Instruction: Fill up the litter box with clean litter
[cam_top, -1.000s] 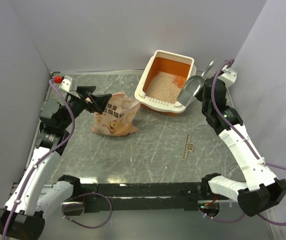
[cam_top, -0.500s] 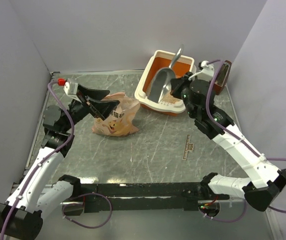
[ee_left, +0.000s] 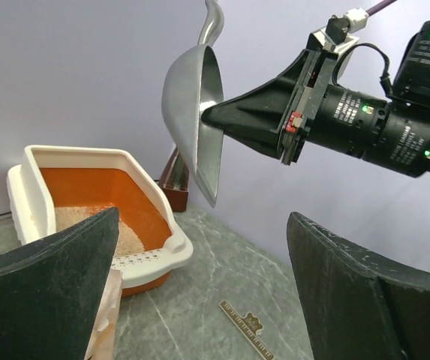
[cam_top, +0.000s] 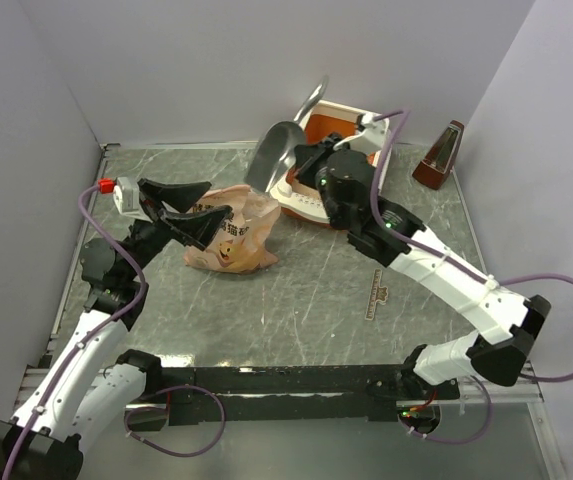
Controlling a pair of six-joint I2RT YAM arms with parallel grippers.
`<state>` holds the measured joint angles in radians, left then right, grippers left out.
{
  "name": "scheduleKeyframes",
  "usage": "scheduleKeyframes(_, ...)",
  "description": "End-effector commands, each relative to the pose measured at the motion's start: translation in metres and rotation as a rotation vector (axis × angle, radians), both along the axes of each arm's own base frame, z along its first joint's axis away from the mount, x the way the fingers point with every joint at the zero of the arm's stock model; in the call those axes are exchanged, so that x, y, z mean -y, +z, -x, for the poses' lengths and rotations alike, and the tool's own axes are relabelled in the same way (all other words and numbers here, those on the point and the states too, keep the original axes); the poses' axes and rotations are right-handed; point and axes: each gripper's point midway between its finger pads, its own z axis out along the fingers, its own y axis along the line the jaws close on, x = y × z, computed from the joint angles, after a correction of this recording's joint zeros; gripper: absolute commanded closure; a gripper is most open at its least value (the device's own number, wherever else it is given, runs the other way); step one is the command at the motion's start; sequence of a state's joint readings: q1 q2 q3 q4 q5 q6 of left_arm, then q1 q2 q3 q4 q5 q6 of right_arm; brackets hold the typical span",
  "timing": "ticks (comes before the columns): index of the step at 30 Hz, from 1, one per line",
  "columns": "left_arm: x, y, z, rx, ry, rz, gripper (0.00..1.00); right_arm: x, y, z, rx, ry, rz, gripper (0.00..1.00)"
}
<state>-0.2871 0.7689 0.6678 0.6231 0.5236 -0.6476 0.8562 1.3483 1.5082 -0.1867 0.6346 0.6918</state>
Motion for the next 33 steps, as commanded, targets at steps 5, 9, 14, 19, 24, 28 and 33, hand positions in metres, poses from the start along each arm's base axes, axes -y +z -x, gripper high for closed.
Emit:
scheduleKeyframes(5,-0.011,0.014,-0.001,0.097,0.082,0.037,0.03,-0.040,0.057,0.015,0.088,0.024,-0.165,1.00)
scheduleKeyframes(9,-0.012,0.012,-0.001,0.105,0.088,0.033,0.03,-0.055,0.059,0.018,0.096,0.044,-0.165,1.00)
scheduleKeyframes(14,-0.015,0.013,-0.002,0.124,0.110,0.046,0.03,-0.067,0.051,0.022,0.081,0.065,-0.163,1.00)
scheduleKeyframes(19,-0.017,0.013,-0.003,0.138,0.120,0.051,0.01,-0.077,0.052,0.030,0.081,0.096,-0.171,1.00)
scheduleKeyframes(24,-0.018,0.015,-0.002,0.152,0.128,0.058,0.07,-0.085,0.050,0.036,0.079,0.116,-0.172,1.00)
scheduleKeyframes(28,-0.017,0.016,-0.001,0.163,0.118,0.054,0.14,-0.087,0.048,0.039,0.077,0.127,-0.189,1.00)
scheduleKeyframes(33,-0.016,0.016,-0.002,0.167,0.113,0.051,0.27,-0.091,0.050,0.044,0.079,0.146,-0.206,1.00)
